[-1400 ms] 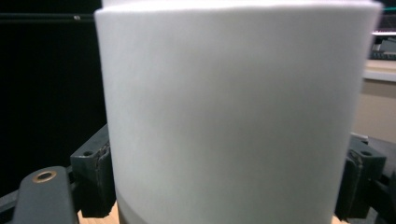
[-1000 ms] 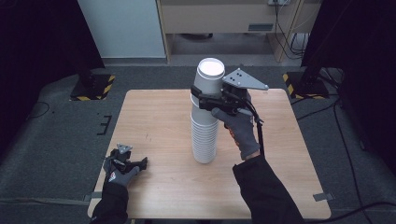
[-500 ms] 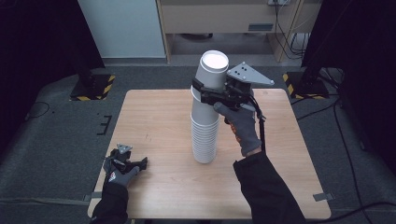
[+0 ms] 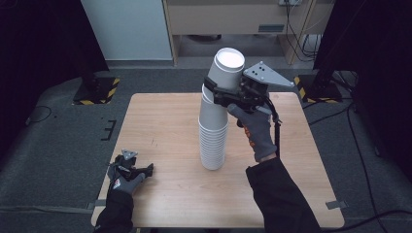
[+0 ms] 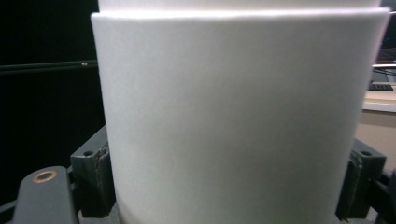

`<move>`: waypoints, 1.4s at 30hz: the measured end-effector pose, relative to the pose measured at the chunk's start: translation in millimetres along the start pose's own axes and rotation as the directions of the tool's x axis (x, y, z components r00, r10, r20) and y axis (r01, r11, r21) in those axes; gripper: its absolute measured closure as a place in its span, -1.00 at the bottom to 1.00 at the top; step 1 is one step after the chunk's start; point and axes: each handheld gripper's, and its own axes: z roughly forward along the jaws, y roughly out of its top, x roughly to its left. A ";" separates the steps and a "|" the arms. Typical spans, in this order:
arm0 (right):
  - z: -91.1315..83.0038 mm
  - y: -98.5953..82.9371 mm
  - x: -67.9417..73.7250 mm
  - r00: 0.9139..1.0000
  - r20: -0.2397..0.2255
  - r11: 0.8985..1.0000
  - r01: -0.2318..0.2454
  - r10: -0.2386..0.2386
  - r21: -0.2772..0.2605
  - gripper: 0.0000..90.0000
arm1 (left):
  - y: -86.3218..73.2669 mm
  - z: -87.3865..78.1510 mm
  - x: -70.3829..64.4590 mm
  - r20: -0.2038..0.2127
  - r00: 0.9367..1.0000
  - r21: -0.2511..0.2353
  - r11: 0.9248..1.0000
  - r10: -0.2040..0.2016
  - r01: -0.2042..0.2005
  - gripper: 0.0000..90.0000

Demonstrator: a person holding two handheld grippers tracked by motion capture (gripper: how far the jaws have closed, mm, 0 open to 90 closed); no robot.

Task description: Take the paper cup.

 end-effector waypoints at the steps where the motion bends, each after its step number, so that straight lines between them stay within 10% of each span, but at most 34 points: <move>1: -4.9 2.0 -1.8 1.000 0.000 1.000 -0.006 0.006 -0.009 -0.65 | 0.0 0.0 0.0 0.000 1.000 0.000 1.000 0.000 0.000 -1.00; 17: -48.0 -2.5 -16.4 0.999 0.035 0.999 -0.027 0.028 -0.027 -0.65 | 0.0 -0.1 0.1 0.000 1.000 0.002 1.000 0.002 -0.002 -1.00; 42: -101.0 -58.9 -38.5 0.990 0.083 0.994 -0.112 0.111 0.018 -0.65 | 0.0 -0.1 -0.1 0.001 1.000 0.002 1.000 0.003 -0.003 -1.00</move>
